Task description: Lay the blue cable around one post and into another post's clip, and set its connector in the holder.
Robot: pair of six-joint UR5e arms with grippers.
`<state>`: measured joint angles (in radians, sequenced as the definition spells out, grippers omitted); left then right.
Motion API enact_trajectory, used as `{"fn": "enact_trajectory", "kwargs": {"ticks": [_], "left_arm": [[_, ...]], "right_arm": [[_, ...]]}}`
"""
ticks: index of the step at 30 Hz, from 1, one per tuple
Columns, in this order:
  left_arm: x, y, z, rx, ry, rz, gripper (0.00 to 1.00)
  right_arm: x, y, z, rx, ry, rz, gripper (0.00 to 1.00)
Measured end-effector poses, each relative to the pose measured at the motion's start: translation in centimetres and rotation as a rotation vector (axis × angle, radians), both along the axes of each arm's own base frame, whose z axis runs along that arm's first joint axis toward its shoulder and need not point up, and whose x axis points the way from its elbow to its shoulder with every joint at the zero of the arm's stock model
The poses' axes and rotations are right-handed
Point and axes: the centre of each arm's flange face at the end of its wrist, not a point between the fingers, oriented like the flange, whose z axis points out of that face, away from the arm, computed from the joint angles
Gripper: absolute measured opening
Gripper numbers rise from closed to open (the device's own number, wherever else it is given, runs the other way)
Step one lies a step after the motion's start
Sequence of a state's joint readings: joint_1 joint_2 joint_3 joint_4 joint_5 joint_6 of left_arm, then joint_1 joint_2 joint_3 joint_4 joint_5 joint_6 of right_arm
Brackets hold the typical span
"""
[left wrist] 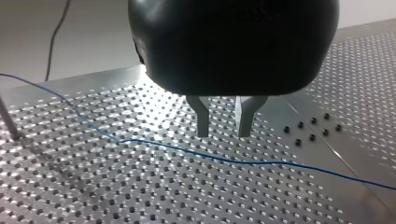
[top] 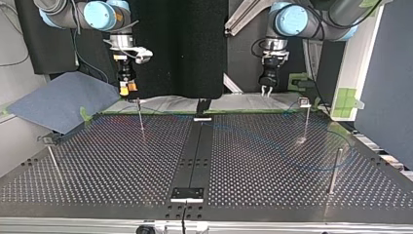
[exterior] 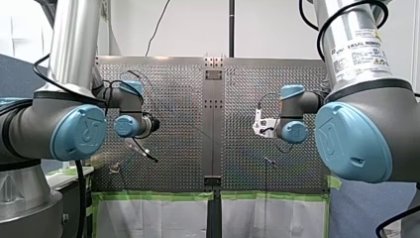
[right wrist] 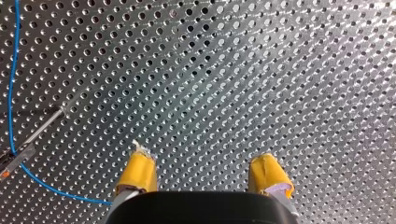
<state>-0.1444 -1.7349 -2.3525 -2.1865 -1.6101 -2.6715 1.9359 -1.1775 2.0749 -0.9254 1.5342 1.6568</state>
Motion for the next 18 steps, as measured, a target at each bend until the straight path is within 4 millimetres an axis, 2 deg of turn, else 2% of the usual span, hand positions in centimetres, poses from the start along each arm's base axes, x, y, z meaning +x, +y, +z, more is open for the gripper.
{"fn": "enact_trajectory", "kwargs": {"ticks": [10,18], "left_arm": [[-2.6,-2.3,-0.8,0.112,0.074,-0.003,1.0],[-3.9,-4.2,-0.7,0.184,0.037,-0.003,1.0]], "right_arm": [[0.7,0.6,0.0,-0.002,0.007,0.017,1.0],[2.3,1.9,-0.1,-0.006,0.048,0.049,1.0]]}}
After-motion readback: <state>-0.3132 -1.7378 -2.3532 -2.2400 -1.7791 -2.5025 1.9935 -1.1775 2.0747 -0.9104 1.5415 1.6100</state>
